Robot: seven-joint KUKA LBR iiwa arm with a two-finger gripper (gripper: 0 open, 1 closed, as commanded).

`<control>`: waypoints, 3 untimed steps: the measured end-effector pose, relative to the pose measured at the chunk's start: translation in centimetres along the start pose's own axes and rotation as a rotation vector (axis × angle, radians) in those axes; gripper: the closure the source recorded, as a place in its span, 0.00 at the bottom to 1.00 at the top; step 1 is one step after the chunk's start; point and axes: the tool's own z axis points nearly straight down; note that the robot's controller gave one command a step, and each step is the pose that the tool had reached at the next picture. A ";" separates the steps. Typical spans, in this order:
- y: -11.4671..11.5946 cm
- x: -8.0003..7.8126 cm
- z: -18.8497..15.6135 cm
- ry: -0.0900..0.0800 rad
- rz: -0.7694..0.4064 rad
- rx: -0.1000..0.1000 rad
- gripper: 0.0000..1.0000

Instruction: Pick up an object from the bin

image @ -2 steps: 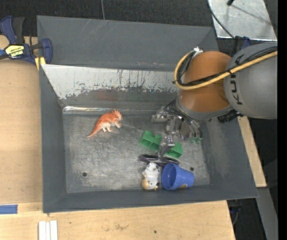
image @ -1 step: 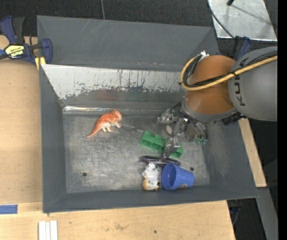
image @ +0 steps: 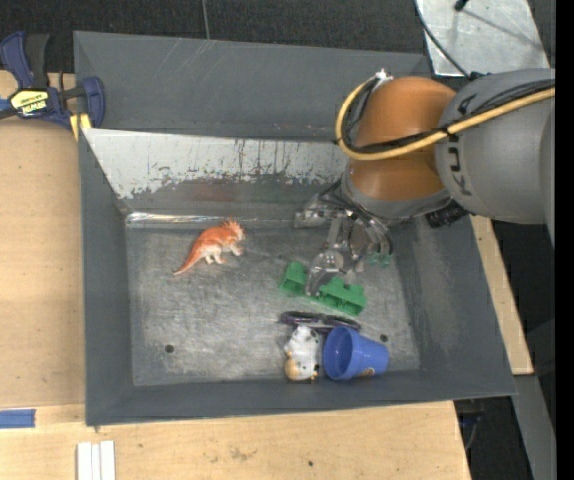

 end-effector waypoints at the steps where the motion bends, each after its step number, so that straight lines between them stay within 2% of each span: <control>1: -0.7 1.0 3.0 -0.001 0.205 0.001 0.00; 2: -0.8 0.6 3.6 -0.019 0.131 0.000 1.00; 3: -0.8 0.6 3.6 -0.019 0.131 0.000 1.00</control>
Offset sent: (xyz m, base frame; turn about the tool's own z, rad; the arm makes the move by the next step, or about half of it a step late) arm -0.0133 -0.0060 -0.0431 0.1288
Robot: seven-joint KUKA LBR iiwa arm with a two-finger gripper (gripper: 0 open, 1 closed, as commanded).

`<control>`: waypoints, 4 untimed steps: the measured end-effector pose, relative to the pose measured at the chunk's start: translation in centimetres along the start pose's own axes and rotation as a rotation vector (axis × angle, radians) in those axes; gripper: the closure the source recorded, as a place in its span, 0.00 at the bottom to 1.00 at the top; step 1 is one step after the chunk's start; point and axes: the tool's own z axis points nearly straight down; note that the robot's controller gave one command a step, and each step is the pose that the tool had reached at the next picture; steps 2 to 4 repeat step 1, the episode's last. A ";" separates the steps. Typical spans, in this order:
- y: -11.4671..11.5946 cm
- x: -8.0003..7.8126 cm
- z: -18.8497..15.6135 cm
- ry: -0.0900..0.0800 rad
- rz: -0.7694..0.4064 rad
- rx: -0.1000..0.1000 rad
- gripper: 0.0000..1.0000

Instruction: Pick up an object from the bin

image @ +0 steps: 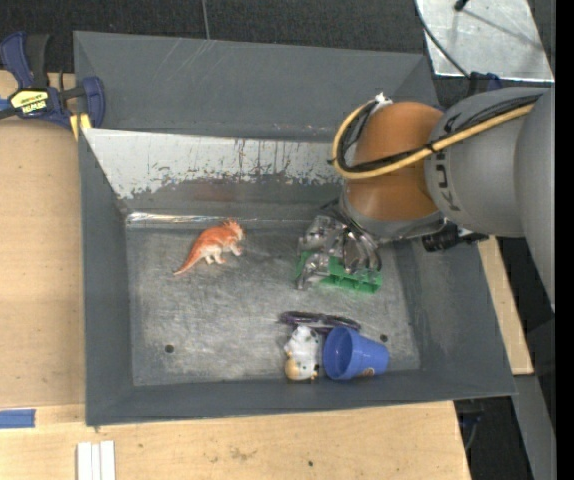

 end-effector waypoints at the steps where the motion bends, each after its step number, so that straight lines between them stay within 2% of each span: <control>1: 0.0 0.1 -0.2 0.005 0.000 0.001 1.00; 4: 0.0 0.1 -0.2 0.005 0.000 0.001 1.00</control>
Offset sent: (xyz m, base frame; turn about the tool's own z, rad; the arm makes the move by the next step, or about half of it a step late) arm 0.0000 0.0001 0.0679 0.0000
